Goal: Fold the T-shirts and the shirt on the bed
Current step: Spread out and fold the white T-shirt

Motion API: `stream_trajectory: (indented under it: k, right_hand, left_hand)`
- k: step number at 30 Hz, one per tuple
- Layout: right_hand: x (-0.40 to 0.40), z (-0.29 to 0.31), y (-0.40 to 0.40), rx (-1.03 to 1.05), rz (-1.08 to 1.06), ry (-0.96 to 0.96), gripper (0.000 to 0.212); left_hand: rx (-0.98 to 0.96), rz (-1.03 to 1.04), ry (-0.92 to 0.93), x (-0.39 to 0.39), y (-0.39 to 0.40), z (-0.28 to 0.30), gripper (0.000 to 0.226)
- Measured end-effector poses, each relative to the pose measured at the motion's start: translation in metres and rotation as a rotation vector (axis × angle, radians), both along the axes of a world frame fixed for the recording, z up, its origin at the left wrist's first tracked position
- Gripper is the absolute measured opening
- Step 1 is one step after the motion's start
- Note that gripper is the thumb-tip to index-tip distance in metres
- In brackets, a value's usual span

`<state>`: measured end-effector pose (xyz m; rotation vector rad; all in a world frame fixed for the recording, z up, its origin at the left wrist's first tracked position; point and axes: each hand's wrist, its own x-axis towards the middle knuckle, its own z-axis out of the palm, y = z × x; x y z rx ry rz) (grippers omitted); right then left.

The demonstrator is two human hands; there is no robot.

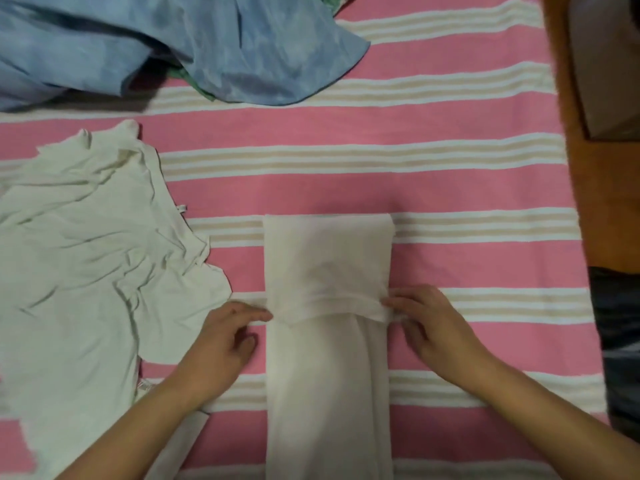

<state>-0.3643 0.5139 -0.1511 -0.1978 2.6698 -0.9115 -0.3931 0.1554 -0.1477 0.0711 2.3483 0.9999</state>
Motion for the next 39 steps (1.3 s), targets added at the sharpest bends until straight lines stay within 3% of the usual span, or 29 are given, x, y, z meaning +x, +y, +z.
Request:
stream_trajectory:
  k: [4,7,9,11,14,19,21,23,26,29,33,35,39]
  right_hand:
    - [-0.014,0.022,0.013,0.074,-0.116,0.069,0.049]
    - [-0.056,0.026,-0.009,0.120,-0.076,0.164,0.055]
    - [-0.082,0.007,-0.029,0.247,0.105,0.200,0.057]
    - [-0.097,-0.018,-0.043,0.386,0.234,0.092,0.066]
    - [-0.104,-0.048,-0.045,0.487,0.262,0.006,0.070]
    - [-0.093,-0.034,-0.059,0.554,0.199,0.005,0.070]
    - [-0.052,-0.027,-0.063,0.508,0.265,0.041,0.073]
    - [0.017,-0.025,-0.060,0.469,0.418,0.085,0.074]
    - [0.133,-0.025,-0.049,0.404,0.493,-0.010,0.075]
    - [0.219,0.002,-0.052,0.242,0.269,-0.169,0.067]
    - [0.242,0.029,-0.084,-0.066,-0.297,-0.318,0.040]
    - [0.240,0.022,-0.102,-0.108,-0.504,-0.407,0.029]
    - [0.243,0.010,-0.123,-0.133,-0.724,-0.569,0.031]
  left_hand:
    - [-0.097,0.091,0.372,-0.037,0.014,0.026,0.031]
    - [-0.207,-0.207,0.638,-0.075,0.050,0.029,0.044]
    - [-0.306,-0.417,0.588,-0.085,0.073,0.002,0.056]
    - [-0.418,-0.494,0.469,-0.086,0.087,-0.033,0.064]
    - [-0.537,-0.509,0.440,-0.087,0.091,-0.066,0.064]
    - [-0.640,-0.465,0.427,-0.070,0.108,-0.043,0.064]
    - [-0.564,-0.499,0.441,-0.028,0.103,-0.032,0.067]
    - [-0.536,-0.666,0.438,0.045,0.083,-0.032,0.070]
    - [-0.503,-0.753,0.367,0.164,0.040,-0.031,0.069]
    - [-0.510,-0.733,0.226,0.258,0.011,-0.011,0.075]
    - [-0.565,-0.610,0.071,0.307,0.003,0.002,0.086]
    - [-0.565,-0.531,0.088,0.305,0.004,0.002,0.073]
    - [-0.418,-0.400,0.268,0.311,0.006,-0.007,0.036]
